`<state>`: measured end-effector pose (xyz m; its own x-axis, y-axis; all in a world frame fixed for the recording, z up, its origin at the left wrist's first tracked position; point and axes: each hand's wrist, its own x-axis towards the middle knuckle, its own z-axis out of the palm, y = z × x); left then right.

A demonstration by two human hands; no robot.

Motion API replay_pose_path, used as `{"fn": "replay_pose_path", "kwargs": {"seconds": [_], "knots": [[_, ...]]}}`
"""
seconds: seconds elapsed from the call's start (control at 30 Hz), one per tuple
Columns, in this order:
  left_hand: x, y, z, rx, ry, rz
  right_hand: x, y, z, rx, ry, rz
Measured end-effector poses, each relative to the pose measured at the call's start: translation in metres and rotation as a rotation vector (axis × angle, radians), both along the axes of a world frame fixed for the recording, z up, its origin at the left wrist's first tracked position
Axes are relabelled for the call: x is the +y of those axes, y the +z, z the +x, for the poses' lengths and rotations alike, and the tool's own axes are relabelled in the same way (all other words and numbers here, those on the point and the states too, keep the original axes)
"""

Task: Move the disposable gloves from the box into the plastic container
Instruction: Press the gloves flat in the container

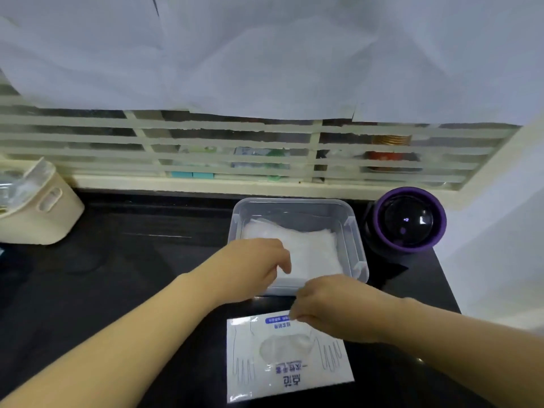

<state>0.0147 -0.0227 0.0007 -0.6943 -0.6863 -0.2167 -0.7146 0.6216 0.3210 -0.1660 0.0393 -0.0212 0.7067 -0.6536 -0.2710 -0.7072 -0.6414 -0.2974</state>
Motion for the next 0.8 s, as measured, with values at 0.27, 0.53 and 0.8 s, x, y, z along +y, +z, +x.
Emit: {"fn": "replay_pose_path", "kwargs": {"seconds": [0.27, 0.53, 0.8], "knots": [[0.06, -0.046, 0.028, -0.005, -0.039, 0.192, 0.019, -0.054, 0.031, 0.146, -0.053, 0.078], [0.078, -0.105, 0.054, -0.214, 0.008, 0.204, 0.029, -0.061, 0.035, -0.02, -0.187, 0.001], [0.082, -0.096, 0.05, -0.252, -0.009, 0.194, 0.005, 0.034, 0.021, -0.66, -0.773, -0.166]]}}
